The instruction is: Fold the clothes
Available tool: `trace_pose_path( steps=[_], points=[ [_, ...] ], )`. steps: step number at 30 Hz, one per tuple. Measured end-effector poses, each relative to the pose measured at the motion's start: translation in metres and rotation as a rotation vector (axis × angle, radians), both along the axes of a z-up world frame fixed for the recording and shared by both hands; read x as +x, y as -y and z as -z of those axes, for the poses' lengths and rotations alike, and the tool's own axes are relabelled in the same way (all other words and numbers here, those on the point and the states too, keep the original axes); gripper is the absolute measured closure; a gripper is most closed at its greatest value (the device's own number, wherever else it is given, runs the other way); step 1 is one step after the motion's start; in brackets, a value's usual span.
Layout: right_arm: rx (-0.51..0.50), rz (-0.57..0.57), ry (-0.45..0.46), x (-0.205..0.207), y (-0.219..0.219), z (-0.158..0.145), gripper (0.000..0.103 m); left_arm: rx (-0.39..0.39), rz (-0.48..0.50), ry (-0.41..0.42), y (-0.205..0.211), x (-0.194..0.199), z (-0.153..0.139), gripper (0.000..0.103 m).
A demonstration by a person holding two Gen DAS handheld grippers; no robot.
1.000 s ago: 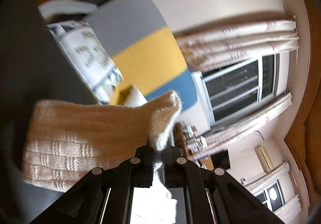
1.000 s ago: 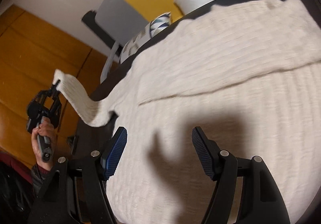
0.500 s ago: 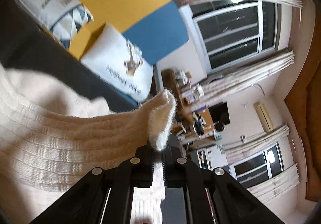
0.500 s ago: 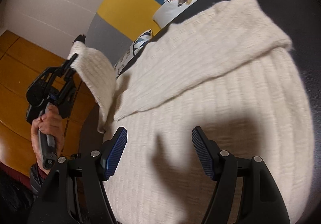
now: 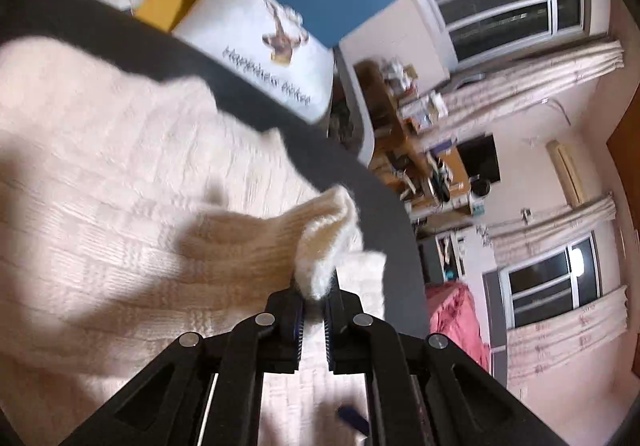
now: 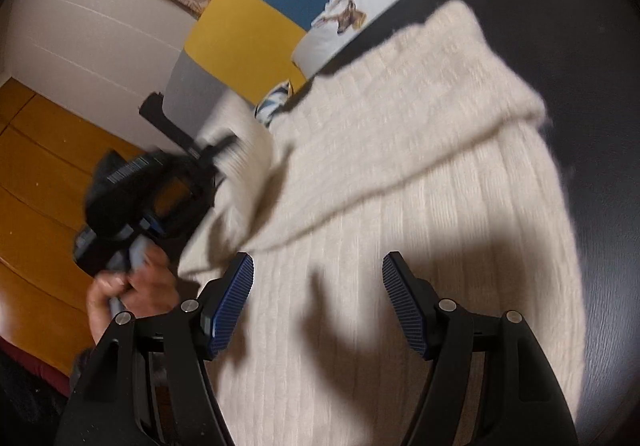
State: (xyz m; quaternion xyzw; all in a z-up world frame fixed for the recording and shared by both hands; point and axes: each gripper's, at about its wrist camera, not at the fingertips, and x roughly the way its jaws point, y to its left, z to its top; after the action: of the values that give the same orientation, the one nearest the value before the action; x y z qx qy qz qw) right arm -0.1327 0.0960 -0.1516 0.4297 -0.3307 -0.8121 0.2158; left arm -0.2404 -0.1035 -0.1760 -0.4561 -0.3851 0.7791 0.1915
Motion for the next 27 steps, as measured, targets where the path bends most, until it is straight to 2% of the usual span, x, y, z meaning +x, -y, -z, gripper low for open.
trace_pose_path(
  steps=[3,5,8,10,12,18,19,22,27],
  points=[
    [0.015,-0.009,-0.033,-0.013,0.007,-0.007,0.032,0.001,0.018,0.031,0.001,-0.001,0.008,0.083],
    [0.023,-0.017,-0.012,-0.025,0.015,-0.005,0.032,0.018,0.023,0.038,0.005,0.0,0.01,0.078],
    [0.036,-0.024,0.043,-0.044,0.027,0.003,0.032,0.072,-0.019,0.023,0.036,0.017,0.004,0.076],
    [-0.019,-0.016,0.07,-0.053,0.028,0.012,0.032,0.103,-0.064,0.019,0.063,0.034,0.007,0.075],
    [-0.024,0.002,0.092,-0.06,0.031,0.018,0.032,0.135,-0.109,0.015,0.089,0.051,0.009,0.075],
    [-0.185,0.118,0.126,-0.057,0.017,0.032,0.033,0.23,-0.244,0.003,0.17,0.102,0.016,0.072],
    [-0.198,0.13,0.125,-0.057,0.016,0.034,0.035,0.246,-0.267,0.001,0.183,0.111,0.017,0.072],
    [-0.193,0.15,0.13,-0.05,0.015,0.032,0.049,0.277,-0.312,0.017,0.209,0.129,0.027,0.072],
    [-0.156,0.165,0.133,-0.031,0.017,0.025,0.049,0.288,-0.325,0.001,0.228,0.144,0.03,0.072]
  ],
)
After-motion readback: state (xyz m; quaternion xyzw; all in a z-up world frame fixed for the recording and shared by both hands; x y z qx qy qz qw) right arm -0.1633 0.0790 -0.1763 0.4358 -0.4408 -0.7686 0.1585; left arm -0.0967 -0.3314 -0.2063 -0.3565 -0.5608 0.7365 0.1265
